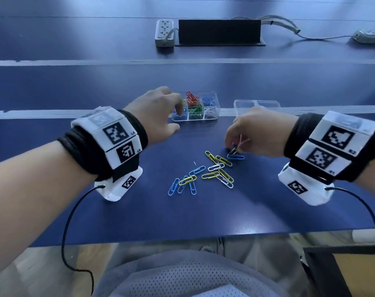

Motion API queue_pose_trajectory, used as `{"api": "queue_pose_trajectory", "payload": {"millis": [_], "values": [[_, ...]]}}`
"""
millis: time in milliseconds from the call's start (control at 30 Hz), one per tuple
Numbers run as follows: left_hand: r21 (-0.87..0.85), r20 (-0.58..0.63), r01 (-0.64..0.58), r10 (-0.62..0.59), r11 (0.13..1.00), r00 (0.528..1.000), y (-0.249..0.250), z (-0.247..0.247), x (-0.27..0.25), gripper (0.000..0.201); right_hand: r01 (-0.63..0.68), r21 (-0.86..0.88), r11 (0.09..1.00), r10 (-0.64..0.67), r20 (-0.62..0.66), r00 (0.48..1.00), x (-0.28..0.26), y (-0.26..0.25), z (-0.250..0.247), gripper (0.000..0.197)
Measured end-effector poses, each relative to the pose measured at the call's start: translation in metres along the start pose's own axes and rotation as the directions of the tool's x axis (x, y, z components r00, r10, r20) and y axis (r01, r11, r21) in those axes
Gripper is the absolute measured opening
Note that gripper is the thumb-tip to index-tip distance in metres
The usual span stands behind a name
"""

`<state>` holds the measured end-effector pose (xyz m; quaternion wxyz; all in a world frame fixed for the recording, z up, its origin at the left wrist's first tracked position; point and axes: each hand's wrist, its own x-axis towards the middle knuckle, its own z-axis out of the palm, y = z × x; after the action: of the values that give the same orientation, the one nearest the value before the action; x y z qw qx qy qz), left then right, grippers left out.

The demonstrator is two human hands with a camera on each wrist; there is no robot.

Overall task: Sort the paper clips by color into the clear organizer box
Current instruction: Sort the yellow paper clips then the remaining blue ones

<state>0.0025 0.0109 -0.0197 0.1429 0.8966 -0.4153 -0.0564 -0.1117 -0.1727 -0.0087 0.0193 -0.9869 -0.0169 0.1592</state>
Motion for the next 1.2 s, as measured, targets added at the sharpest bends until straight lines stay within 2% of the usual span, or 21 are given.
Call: {"api": "queue_pose_trajectory", "payload": {"millis": [67,133,233,300,433,567,667,733,833,933,1033,1100,1200], "values": [[-0.038,0.081,-0.153,0.156,0.987,0.984,0.018,0.003,-0.001,0.024,0.029,0.008,1.000,-0.029,0.018,0.999,-0.002,0.002,0.000,0.019],[-0.044,0.183,-0.249,0.253,0.967,0.950,0.034,0.007,0.000,0.027,0.040,0.006,0.999,-0.040,0.013,0.999,-0.003,0.004,0.000,0.011],[0.036,0.315,-0.333,0.305,0.942,0.899,0.050,0.014,0.008,0.035,0.034,0.006,0.999,-0.034,-0.005,0.999,-0.005,0.004,0.000,0.005],[0.093,0.371,-0.356,0.299,0.930,0.879,0.056,0.017,0.012,0.034,0.011,0.076,0.997,-0.010,-0.011,1.000,-0.007,0.004,0.001,0.009],[0.124,0.399,-0.343,0.270,0.931,0.876,0.057,0.021,0.013,0.022,-0.056,0.284,0.957,0.066,-0.025,0.998,-0.010,0.000,0.002,0.023],[0.086,0.388,-0.311,0.256,0.946,0.885,0.055,0.020,0.009,0.014,-0.099,0.294,0.951,0.090,0.045,0.995,-0.010,-0.005,0.006,0.020],[0.103,0.360,-0.309,0.254,0.945,0.897,0.058,0.020,0.005,0.015,-0.107,0.331,0.938,0.104,0.026,0.994,-0.007,-0.008,0.005,0.014],[0.104,0.328,-0.285,0.238,0.953,0.914,0.059,0.019,0.004,0.019,-0.142,0.365,0.920,0.142,0.027,0.990,-0.004,-0.009,0.002,0.021],[0.128,0.322,-0.264,0.212,0.956,0.923,0.058,0.019,0.005,0.025,-0.229,0.460,0.858,0.186,0.136,0.973,-0.001,-0.009,-0.001,0.028],[0.168,0.329,-0.263,0.198,0.950,0.923,0.061,0.019,0.005,0.021,-0.263,0.377,0.888,0.205,0.188,0.961,-0.001,-0.011,0.002,0.010],[0.207,0.330,-0.248,0.171,0.946,0.928,0.064,0.022,0.005,0.019,-0.212,0.220,0.952,0.189,0.120,0.975,-0.002,-0.016,0.008,0.022],[0.223,0.339,-0.237,0.153,0.946,0.928,0.065,0.023,0.005,0.018,-0.181,0.218,0.959,0.167,0.080,0.983,-0.002,-0.020,0.008,0.024],[0.230,0.360,-0.219,0.127,0.948,0.924,0.065,0.023,0.005,0.012,-0.182,0.216,0.959,0.162,0.107,0.981,0.001,-0.023,0.006,0.017]]}}
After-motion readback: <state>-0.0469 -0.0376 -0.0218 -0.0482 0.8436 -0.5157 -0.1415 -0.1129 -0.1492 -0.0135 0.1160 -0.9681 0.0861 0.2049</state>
